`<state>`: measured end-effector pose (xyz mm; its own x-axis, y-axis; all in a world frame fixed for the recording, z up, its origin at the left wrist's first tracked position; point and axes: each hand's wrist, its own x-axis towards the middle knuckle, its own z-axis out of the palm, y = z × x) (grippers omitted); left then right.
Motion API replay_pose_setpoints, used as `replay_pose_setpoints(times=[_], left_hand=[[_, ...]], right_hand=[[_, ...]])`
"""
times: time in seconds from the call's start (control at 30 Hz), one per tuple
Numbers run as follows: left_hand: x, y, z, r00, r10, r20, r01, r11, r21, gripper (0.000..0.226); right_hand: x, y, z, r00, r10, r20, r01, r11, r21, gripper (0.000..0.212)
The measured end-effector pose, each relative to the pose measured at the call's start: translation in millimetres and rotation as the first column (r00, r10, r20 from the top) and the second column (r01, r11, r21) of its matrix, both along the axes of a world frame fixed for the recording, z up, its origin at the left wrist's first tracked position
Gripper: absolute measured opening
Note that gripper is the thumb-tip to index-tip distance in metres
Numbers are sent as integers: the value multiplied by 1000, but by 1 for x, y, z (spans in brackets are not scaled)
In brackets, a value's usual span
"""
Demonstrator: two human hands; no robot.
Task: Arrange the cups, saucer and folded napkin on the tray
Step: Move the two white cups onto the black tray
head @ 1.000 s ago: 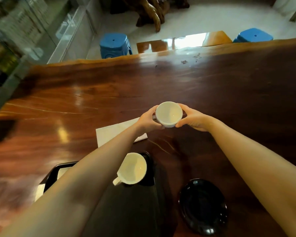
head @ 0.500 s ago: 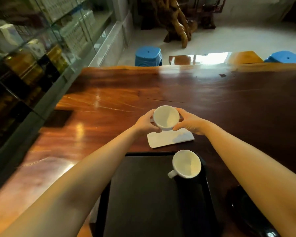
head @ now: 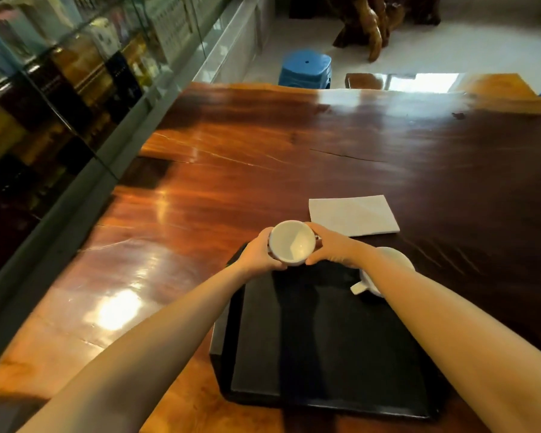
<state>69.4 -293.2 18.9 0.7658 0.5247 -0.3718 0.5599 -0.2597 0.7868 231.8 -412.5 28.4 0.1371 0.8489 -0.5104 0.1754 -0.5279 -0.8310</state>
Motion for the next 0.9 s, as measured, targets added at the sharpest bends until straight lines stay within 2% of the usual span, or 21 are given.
replay_pose_setpoints(times=[0.23,0.47,0.63,0.83,0.9], left_hand=[[-24,-3,-18,997,-12,-70,13,1000,13,82],[-29,-1,-20,998,1,-68,0,1000,10,82],[-29,8,-10,987,-77,-143,82,996,36,80],[-25,25,18,937,-159,-311,183,982,48,89],[-20,30,33,918,-199,-344,243,966,88,83]], right_hand=[[-28,0,-22,1000,-17,5,17,998,-62,82],[-35,4,-23,999,-26,30,27,998,-59,83],[-40,9,-21,994,-19,106,27,997,-74,82],[-33,11,-3,978,30,206,24,966,-256,79],[-26,9,10,972,54,228,22,946,-322,78]])
